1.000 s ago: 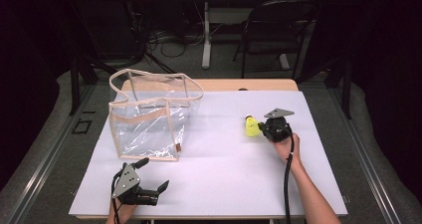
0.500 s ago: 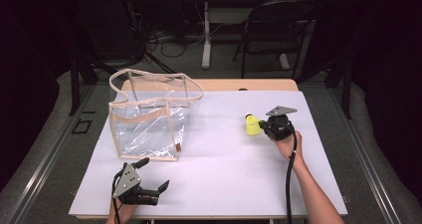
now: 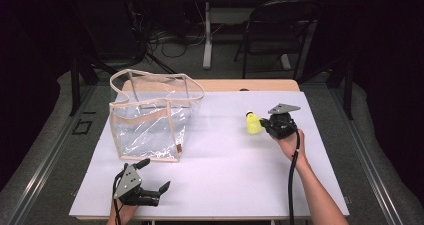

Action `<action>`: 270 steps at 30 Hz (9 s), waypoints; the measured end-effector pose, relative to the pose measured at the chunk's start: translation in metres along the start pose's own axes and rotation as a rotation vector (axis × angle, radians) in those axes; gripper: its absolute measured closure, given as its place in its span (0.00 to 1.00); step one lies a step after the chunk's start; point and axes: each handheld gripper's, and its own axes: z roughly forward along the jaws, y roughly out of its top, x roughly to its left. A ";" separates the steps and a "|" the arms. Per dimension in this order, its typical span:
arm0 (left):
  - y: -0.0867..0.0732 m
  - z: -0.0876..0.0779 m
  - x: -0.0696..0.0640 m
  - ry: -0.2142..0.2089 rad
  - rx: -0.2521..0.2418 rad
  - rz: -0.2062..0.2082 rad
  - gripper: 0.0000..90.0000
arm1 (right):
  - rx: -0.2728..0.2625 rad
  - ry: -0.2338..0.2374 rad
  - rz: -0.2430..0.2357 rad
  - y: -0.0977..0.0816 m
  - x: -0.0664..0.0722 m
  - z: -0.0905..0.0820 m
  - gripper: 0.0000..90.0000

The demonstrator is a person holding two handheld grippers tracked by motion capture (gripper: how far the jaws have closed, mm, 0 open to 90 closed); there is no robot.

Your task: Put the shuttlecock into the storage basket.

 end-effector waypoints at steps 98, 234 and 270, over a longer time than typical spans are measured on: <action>0.001 -0.001 -0.001 -0.004 -0.001 0.005 0.00 | -0.118 0.105 -0.102 0.084 0.053 -0.020 1.00; 0.001 -0.003 0.000 -0.007 -0.011 0.003 0.00 | -0.198 0.148 -0.152 0.180 0.081 -0.033 1.00; 0.001 -0.003 0.000 -0.006 -0.013 0.001 0.00 | -0.214 0.179 -0.177 0.199 0.100 -0.023 1.00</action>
